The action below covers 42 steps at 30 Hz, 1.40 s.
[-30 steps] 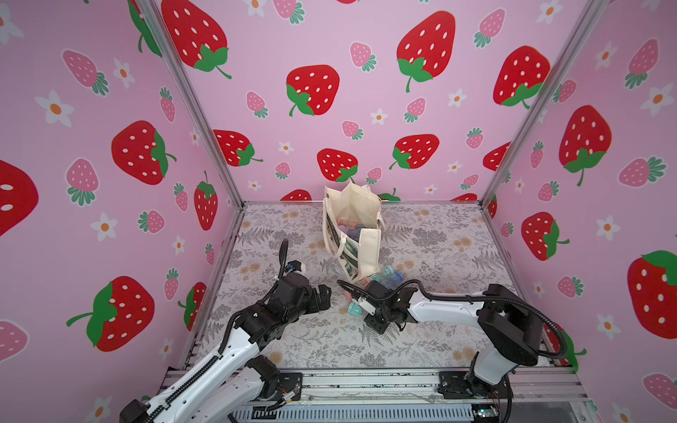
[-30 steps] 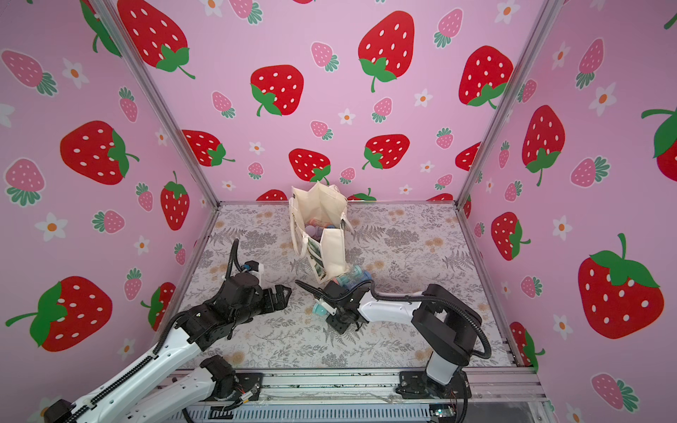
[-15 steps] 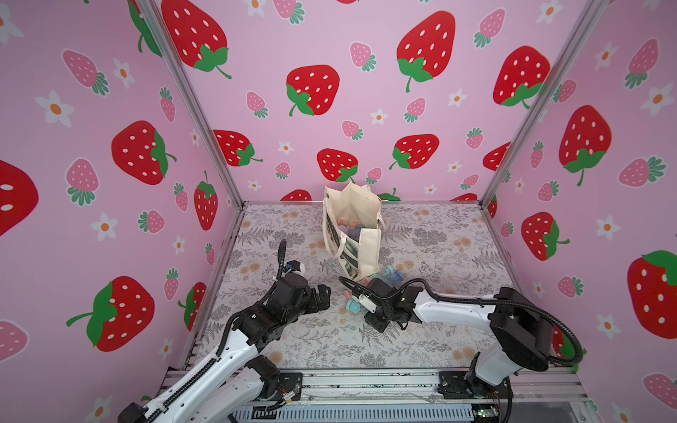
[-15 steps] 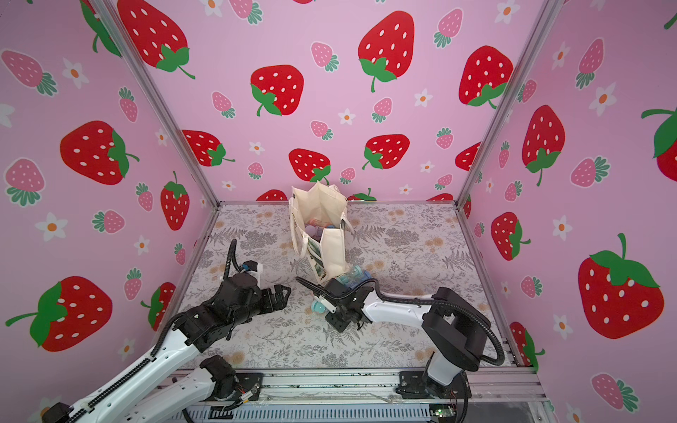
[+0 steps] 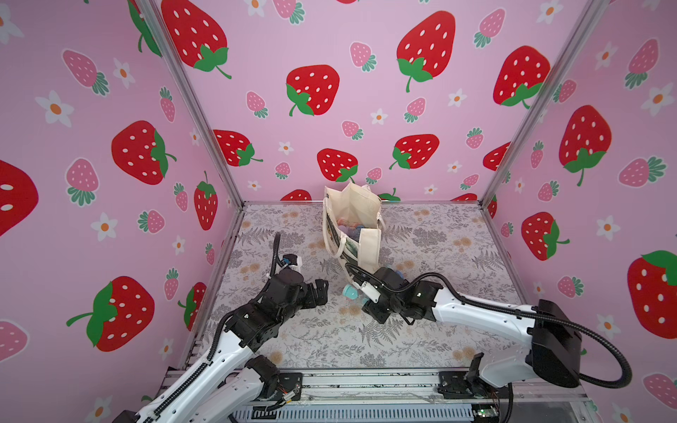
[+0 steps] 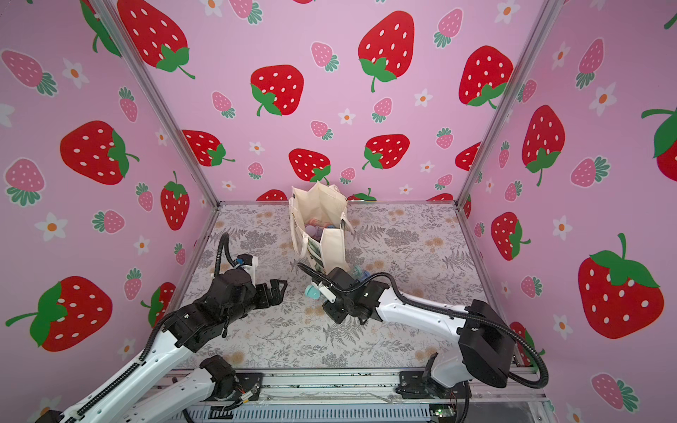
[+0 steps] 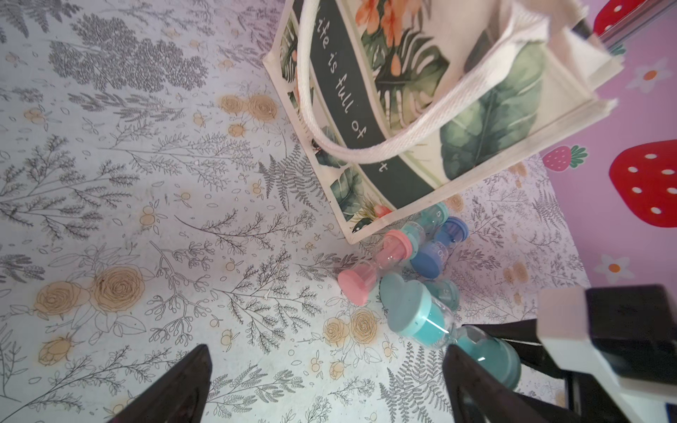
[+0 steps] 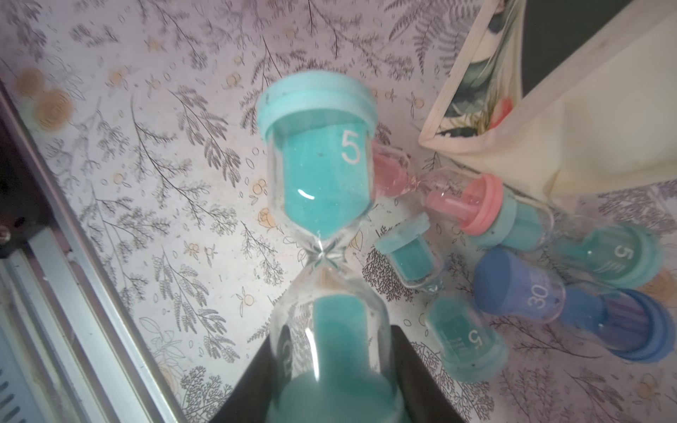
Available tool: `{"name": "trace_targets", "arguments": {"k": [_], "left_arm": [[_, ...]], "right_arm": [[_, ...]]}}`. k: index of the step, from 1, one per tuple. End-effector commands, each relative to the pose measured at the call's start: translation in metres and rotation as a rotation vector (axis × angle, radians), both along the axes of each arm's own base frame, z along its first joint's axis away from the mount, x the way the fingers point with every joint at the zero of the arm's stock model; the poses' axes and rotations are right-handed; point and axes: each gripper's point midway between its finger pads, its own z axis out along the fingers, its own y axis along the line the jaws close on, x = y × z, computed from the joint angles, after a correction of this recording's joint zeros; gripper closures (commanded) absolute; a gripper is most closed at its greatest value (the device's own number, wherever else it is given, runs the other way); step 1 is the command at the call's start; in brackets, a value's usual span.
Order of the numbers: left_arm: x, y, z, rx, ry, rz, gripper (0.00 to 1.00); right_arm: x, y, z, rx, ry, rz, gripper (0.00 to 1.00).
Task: Put the hourglass into the canvas bag
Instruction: Pick up the hourglass from the center of the board, then place the hourglass in the canvas bag.
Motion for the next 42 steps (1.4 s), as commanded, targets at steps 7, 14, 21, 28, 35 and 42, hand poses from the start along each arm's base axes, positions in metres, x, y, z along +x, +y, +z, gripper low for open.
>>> {"name": "trace_targets", "arguments": {"k": [7, 14, 21, 28, 35, 42], "left_arm": [[0.014, 0.009, 0.060, 0.082, -0.138, 0.006, 0.01], [0.021, 0.012, 0.086, 0.088, -0.199, 0.023, 0.01], [0.031, 0.010, 0.105, 0.086, -0.248, 0.022, 0.01], [0.043, 0.000, 0.109, 0.088, -0.254, -0.003, 0.01], [0.059, -0.011, 0.102, 0.074, -0.243, -0.027, 0.01], [0.081, -0.008, 0.092, 0.090, -0.228, 0.015, 0.01]], "right_arm": [[0.021, 0.012, 0.095, 0.156, -0.121, -0.067, 0.64], [0.057, 0.010, 0.156, 0.238, -0.225, -0.173, 0.64], [0.104, 0.009, 0.193, 0.291, -0.274, -0.278, 0.64], [0.152, 0.020, 0.195, 0.279, -0.278, -0.317, 0.64], [0.195, 0.033, 0.188, 0.282, -0.260, -0.332, 0.64], [0.233, 0.050, 0.165, 0.233, -0.220, -0.345, 0.64]]}}
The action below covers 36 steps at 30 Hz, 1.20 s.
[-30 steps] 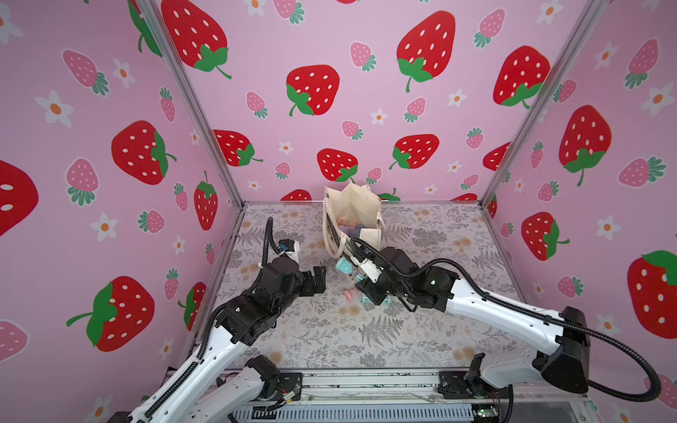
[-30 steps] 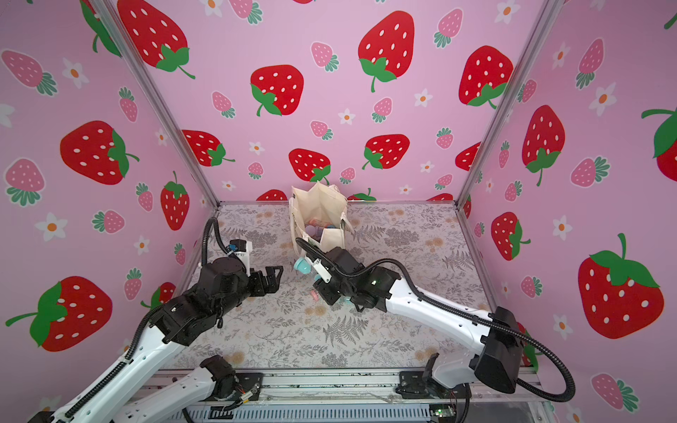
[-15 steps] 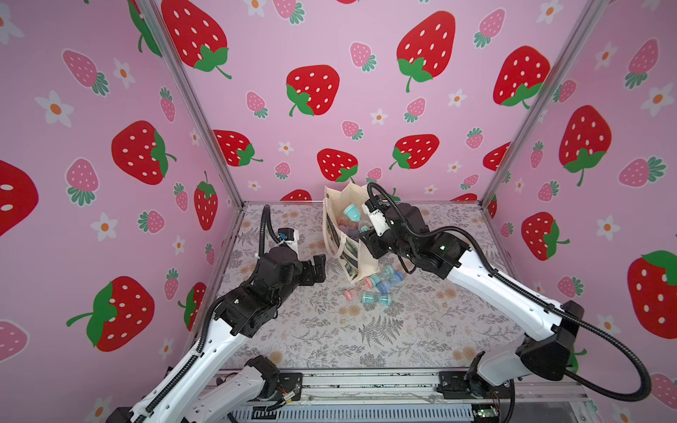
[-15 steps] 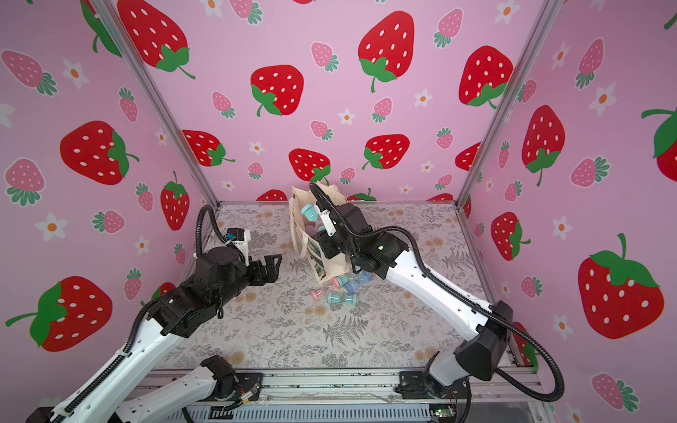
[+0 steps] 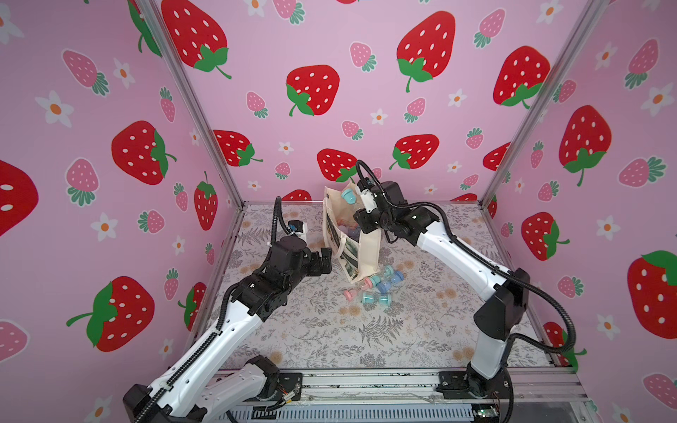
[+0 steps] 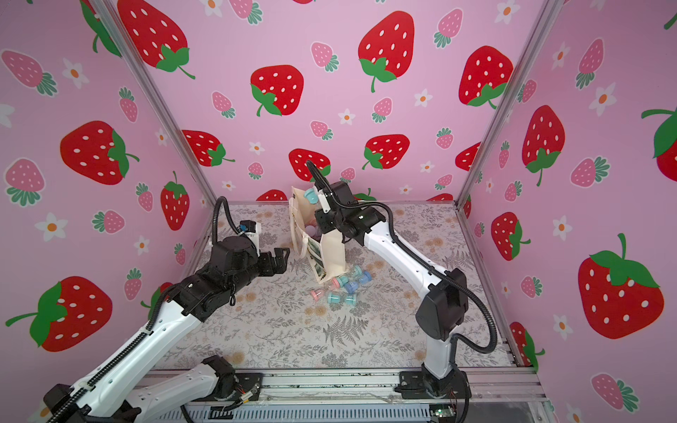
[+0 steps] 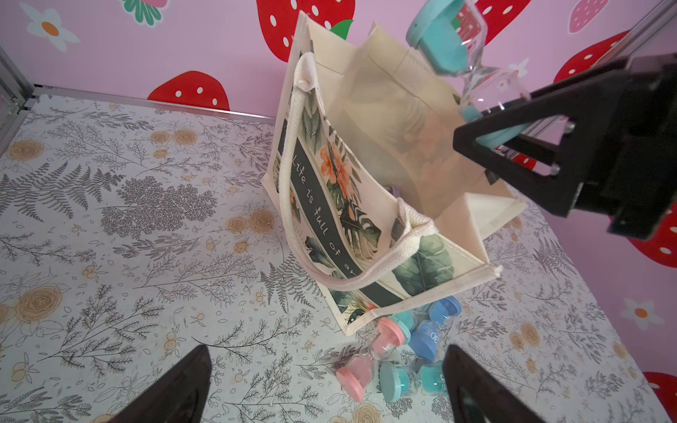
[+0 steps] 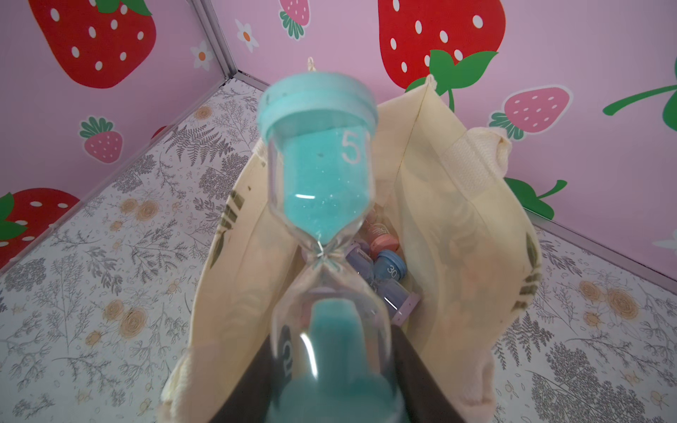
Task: Put the hourglass into the canvas bag
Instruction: Place the hourglass in the canvas bag.
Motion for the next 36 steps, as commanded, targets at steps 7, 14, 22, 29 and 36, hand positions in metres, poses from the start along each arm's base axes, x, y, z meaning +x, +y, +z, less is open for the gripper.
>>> {"name": "trace_targets", "arguments": {"k": [7, 14, 22, 29, 36], "left_arm": [[0.030, 0.001, 0.012, -0.051, -0.054, 0.037, 0.01], [0.040, 0.002, -0.004, -0.066, -0.018, 0.045, 0.01], [0.043, 0.003, -0.015, -0.078, 0.005, 0.053, 0.01], [0.042, 0.004, -0.020, -0.086, 0.020, 0.052, 0.01], [0.041, 0.005, -0.021, -0.098, 0.022, 0.056, 0.01]], "right_arm": [[0.026, 0.021, -0.027, -0.075, 0.013, 0.027, 0.64], [0.035, 0.030, -0.067, -0.166, 0.050, 0.067, 0.64], [0.048, 0.039, -0.105, -0.240, 0.091, 0.062, 0.64], [0.055, 0.034, -0.110, -0.291, 0.073, 0.042, 0.61], [0.046, 0.044, -0.122, -0.274, 0.118, 0.116, 0.58]]}}
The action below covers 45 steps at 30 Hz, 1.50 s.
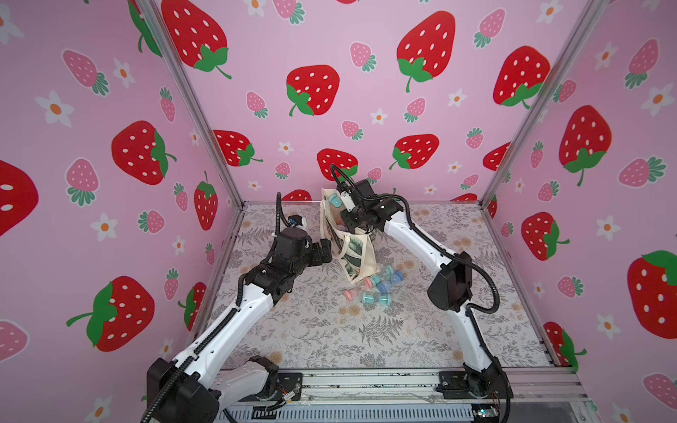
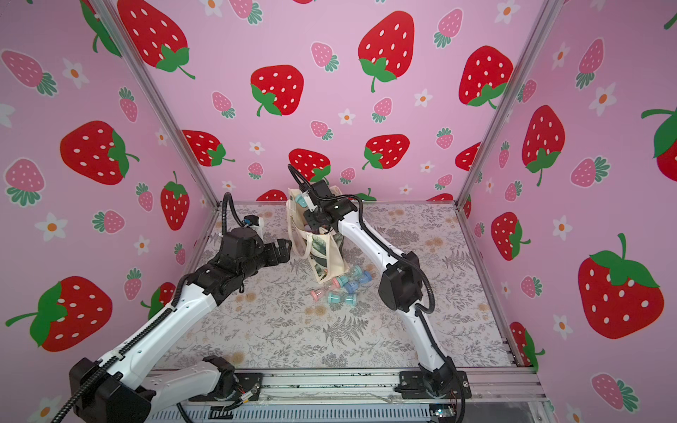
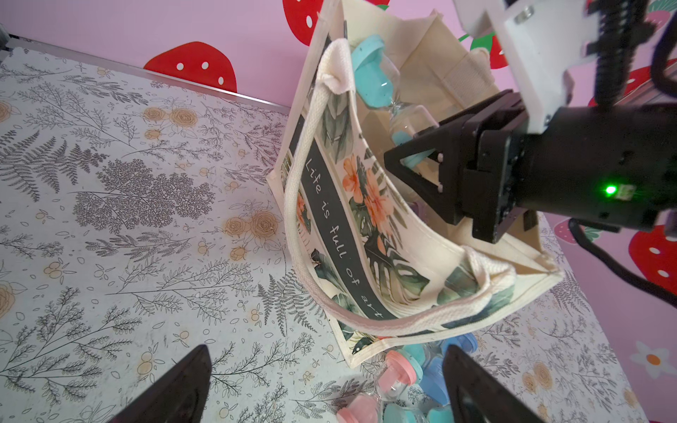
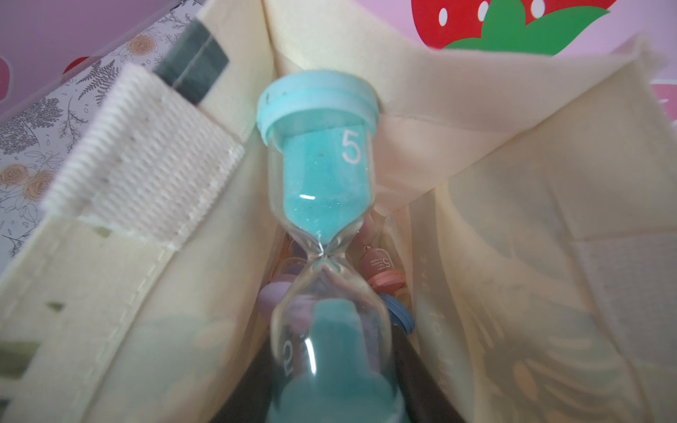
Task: Put the hourglass into the canvas bag
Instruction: Place the hourglass in the canvas bag, then pick up the hourglass from the center of the board.
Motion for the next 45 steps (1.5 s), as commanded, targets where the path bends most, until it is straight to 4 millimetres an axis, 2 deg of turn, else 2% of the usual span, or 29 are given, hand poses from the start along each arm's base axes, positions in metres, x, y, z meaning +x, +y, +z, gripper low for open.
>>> {"name": "trace_targets", "arguments": {"k": [1, 6, 21, 26, 31, 34, 42, 45], "left_arm": [[0.001, 0.000, 0.006, -0.028, -0.020, 0.003, 0.01], [0.002, 0.000, 0.007, -0.031, -0.020, 0.005, 0.01], [0.001, 0.004, 0.009, -0.028, -0.025, 0.011, 0.01], [0.001, 0.004, 0.010, -0.029, -0.025, 0.009, 0.01], [0.001, 0.004, 0.010, -0.030, -0.023, 0.011, 0.01], [0.000, 0.005, 0.011, -0.030, -0.023, 0.012, 0.01], [-0.005, 0.001, 0.023, -0.068, -0.038, -0.014, 0.01], [-0.006, -0.001, 0.025, -0.080, -0.036, -0.021, 0.01]], "right_arm": [[-0.013, 0.003, -0.046, -0.079, 0.109, 0.074, 0.58], [-0.018, 0.010, -0.053, -0.063, 0.140, 0.112, 0.58], [-0.020, 0.014, -0.077, -0.046, 0.210, 0.123, 0.56], [-0.018, 0.012, -0.074, -0.036, 0.212, 0.109, 0.52], [-0.014, 0.013, -0.059, -0.005, 0.186, 0.101, 0.49], [-0.014, 0.013, -0.041, 0.022, 0.159, 0.101, 0.49], [-0.022, 0.007, 0.040, 0.141, 0.055, 0.108, 0.30], [-0.027, 0.002, 0.064, 0.169, 0.016, 0.116, 0.28]]}}
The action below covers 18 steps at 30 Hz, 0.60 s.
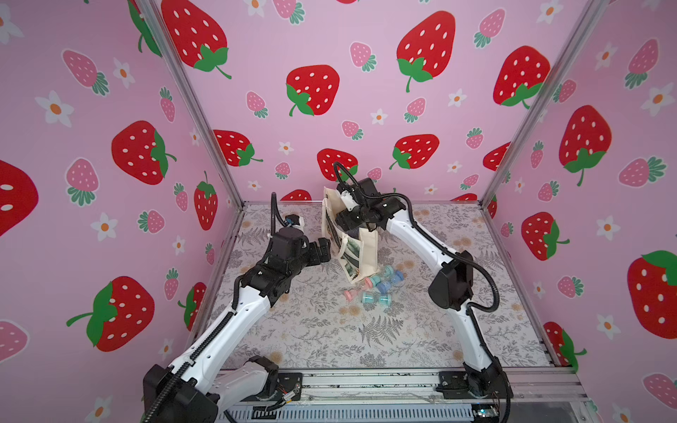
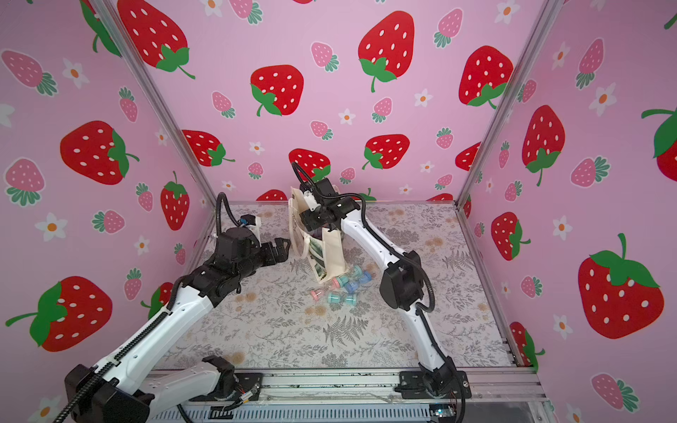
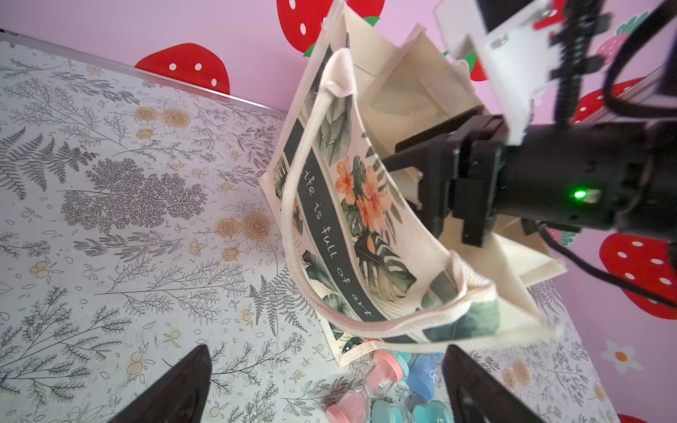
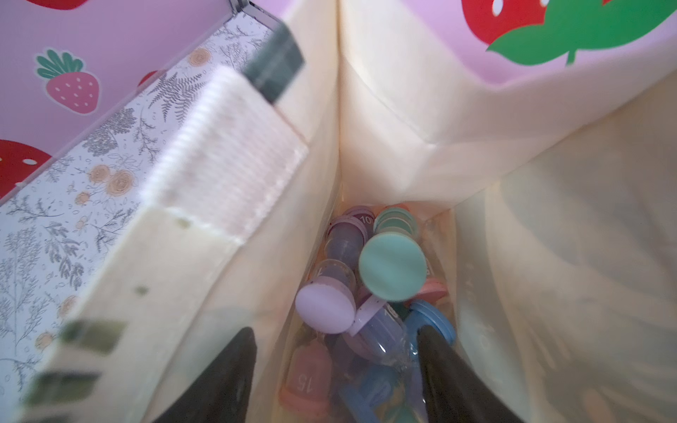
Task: Put the hourglass into the canvas bag
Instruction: Pick up the hourglass from the center of the board.
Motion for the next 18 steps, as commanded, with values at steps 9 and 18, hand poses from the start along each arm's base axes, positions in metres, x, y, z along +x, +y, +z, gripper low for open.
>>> {"name": "trace_targets", "arguments": {"k": [9, 18], "left_arm": [[-0.017, -0.010, 0.013, -0.091, 0.011, -0.059, 0.01], [-0.052, -0.024, -0.014, -0.129, 0.075, -0.110, 0.01]], "right_arm": [[-0.046, -0.047, 0.093, 0.083, -0.089, -0.027, 0.18], [-0.114, -0.103, 0.075, 0.029, -0.097, -0.051, 0.16]]}}
